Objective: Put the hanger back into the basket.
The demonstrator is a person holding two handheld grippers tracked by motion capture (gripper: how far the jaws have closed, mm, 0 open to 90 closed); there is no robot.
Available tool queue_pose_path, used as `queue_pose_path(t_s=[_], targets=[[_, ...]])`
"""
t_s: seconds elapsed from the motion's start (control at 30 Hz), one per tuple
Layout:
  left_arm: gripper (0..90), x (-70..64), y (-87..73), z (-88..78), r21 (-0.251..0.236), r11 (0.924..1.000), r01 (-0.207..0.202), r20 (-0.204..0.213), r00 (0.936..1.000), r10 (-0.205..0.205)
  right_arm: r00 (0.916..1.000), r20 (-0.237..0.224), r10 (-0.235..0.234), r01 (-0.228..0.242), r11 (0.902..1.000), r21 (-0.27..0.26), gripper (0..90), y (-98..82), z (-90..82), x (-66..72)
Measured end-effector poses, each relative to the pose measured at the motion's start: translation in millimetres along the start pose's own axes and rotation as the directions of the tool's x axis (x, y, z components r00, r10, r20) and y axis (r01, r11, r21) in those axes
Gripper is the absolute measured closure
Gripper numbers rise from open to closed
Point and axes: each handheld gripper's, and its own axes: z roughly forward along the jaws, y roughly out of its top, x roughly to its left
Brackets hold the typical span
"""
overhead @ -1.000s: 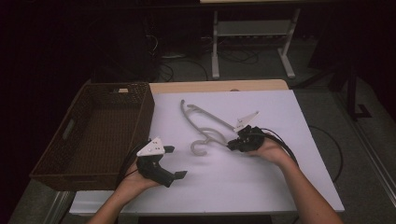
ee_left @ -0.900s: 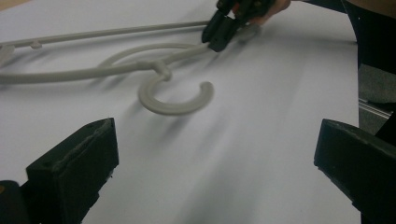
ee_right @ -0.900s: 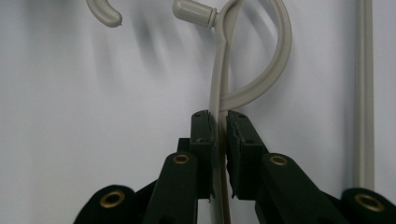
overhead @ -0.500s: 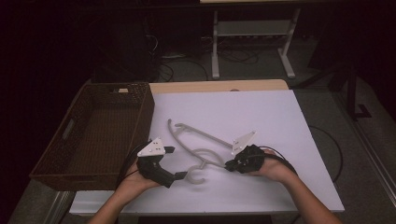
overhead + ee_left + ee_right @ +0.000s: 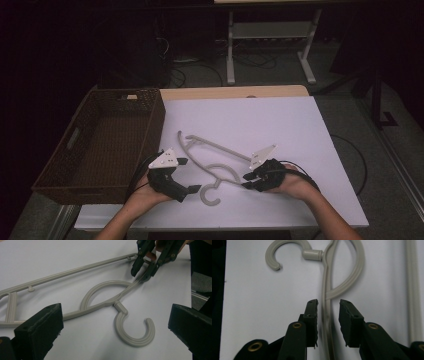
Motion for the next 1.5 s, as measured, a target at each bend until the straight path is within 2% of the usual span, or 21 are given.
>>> queue_pose_path(t_s=[0.03,0.07,0.1,0.2,0.27,0.37,0.43,0.57,0.73,0.8,0.97,1.1,1.17,1.23,1.27,1.3,1.33,1.37,1.4,1.43,1.5], targets=[[0.0,-0.2,0.1,-0.1,0.001,1.0,-0.001,0.0,1.0,0.001,0.9992,0.023,0.031,-0.031,0.9994,-0.018,71.0,-3.2,-9.3,-1.6],[0.0,-0.3,0.2,-0.3,0.002,1.0,-0.004,-0.001,1.0,0.004,0.9992,0.023,0.031,-0.031,0.9994,-0.018,71.0,-3.2,-9.3,-1.6],[0.0,-0.6,0.3,-0.2,0.002,1.0,-0.005,-0.001,1.0,0.005,0.9932,0.054,0.103,-0.102,0.9943,-0.033,76.7,-7.3,-21.6,-1.3],[0.0,-0.5,0.4,0.1,0.002,1.0,-0.005,0.0,1.0,0.005,0.9869,0.078,0.141,-0.137,0.9891,-0.054,79.9,-12.3,-30.3,-3.5],[0.0,-0.5,0.5,0.3,-0.001,1.0,-0.001,-0.002,1.0,0.001,0.9726,0.105,0.207,-0.2,0.9769,-0.075,84.3,-18.9,-38.5,-5.2],[0.0,-1.2,0.8,0.1,-0.002,1.0,-0.001,-0.003,1.0,0.001,0.9612,0.142,0.236,-0.229,0.9713,-0.064,89.2,-27.3,-43.7,-10.3],[0.0,-1.5,1.0,0.1,-0.002,1.0,-0.001,-0.002,1.0,0.001,0.956,0.153,0.25,-0.247,0.9682,-0.038,89.3,-31.6,-41.9,-13.4],[0.0,-1.1,0.7,0.1,-0.001,1.0,-0.002,-0.003,1.0,0.002,0.9566,0.165,0.24,-0.241,0.9704,-0.016,89.3,-32.8,-35.7,-14.9],[0.0,-0.9,0.4,0.1,0.002,1.0,-0.005,-0.005,1.0,0.005,0.9504,0.196,0.242,-0.253,0.9669,0.035,89.4,-32.6,-26.7,-17.5],[0.0,-1.5,0.6,0.1,-0.003,1.0,-0.001,-0.003,1.0,0.001,0.9503,0.198,0.241,-0.252,0.9671,0.034,89.4,-34.4,-26.9,-20.0],[0.0,-2.1,0.5,1.4,-0.002,1.0,0.004,-0.001,1.0,-0.004,0.9389,0.243,0.244,-0.258,0.9658,0.027,89.5,-35.0,-30.9,-28.4],[0.0,-2.1,0.6,1.7,0.002,1.0,0.0,0.002,1.0,0.0,0.9217,0.279,0.27,-0.285,0.9583,0.015,89.5,-38.3,-32.6,-49.6],[0.0,-1.8,0.4,2.1,-0.001,1.0,0.004,0.001,1.0,-0.004,0.9198,0.283,0.272,-0.289,0.9572,0.019,89.5,-38.7,-32.5,-52.1],[0.0,-1.4,0.2,2.4,-0.002,1.0,0.004,0.001,1.0,-0.004,0.9084,0.321,0.268,-0.292,0.9561,0.028,89.5,-39.1,-32.7,-61.8],[0.0,-1.8,0.3,2.2,0.001,1.0,0.003,0.001,1.0,-0.003,0.8975,0.351,0.267,-0.293,0.9558,0.023,89.5,-40.0,-33.7,-71.1],[0.0,-1.8,0.3,2.2,0.001,1.0,0.003,0.001,1.0,-0.003,0.8975,0.351,0.267,-0.293,0.9558,0.023,89.5,-40.0,-33.7,-71.1],[0.0,-2.1,0.3,1.8,0.003,1.0,0.0,0.002,1.0,0.0,0.89,0.356,0.284,-0.31,0.9505,0.017,89.5,-40.9,-34.4,-76.5],[0.0,-2.2,0.4,1.8,0.001,1.0,0.001,0.002,1.0,-0.001,0.8731,0.384,0.3,-0.328,0.9447,0.006,89.5,-42.5,-34.9,-88.7],[0.0,-2.2,0.4,1.8,0.001,1.0,0.001,0.002,1.0,-0.001,0.8666,0.401,0.298,-0.328,0.9447,0.008,89.5,-42.7,-34.5,-92.5],[0.0,-2.0,0.4,1.9,0.0,1.0,0.001,0.003,1.0,-0.001,0.8666,0.401,0.298,-0.328,0.9447,0.008,89.5,-42.7,-34.5,-92.5],[0.0,-1.8,0.2,2.3,0.001,1.0,0.001,0.004,1.0,-0.001,0.8504,0.411,0.329,-0.353,0.9356,-0.019,89.5,-46.0,-34.2,-105.8]])
